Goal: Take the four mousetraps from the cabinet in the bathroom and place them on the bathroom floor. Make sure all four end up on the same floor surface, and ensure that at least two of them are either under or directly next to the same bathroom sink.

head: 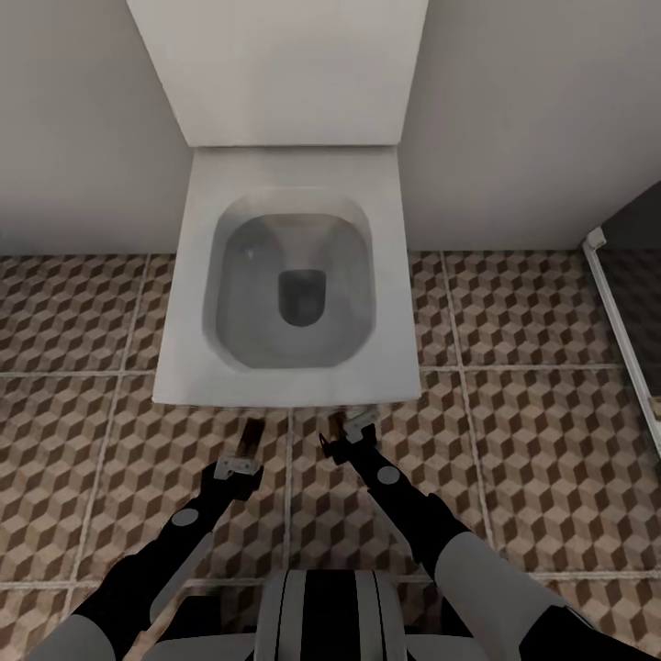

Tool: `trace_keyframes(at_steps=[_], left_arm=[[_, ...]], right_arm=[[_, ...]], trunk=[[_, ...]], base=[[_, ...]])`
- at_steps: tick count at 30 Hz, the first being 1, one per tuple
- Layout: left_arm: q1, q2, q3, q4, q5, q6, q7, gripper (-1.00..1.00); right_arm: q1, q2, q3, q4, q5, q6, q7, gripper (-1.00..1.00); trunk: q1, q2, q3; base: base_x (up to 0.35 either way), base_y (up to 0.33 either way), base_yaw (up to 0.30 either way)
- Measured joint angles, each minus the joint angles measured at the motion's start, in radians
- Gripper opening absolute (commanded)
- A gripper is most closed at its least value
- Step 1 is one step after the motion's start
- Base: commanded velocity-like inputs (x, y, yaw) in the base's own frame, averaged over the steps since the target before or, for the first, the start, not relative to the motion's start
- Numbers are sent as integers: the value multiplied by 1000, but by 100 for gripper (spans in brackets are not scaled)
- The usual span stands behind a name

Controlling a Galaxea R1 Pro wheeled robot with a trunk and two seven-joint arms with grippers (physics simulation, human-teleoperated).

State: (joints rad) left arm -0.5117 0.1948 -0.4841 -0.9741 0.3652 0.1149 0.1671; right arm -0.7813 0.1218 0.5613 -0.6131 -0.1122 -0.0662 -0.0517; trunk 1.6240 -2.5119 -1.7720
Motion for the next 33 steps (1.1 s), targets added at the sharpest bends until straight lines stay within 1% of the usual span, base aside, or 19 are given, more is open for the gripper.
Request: trace_keyframes(at_steps=[33], left_arm=[[0, 0, 0, 8, 0, 0, 0, 100]], right_arm=[[0, 0, 0, -1, 0, 0, 0, 100]], trunk=[[0, 0, 0]], base=[[-330, 0, 0]])
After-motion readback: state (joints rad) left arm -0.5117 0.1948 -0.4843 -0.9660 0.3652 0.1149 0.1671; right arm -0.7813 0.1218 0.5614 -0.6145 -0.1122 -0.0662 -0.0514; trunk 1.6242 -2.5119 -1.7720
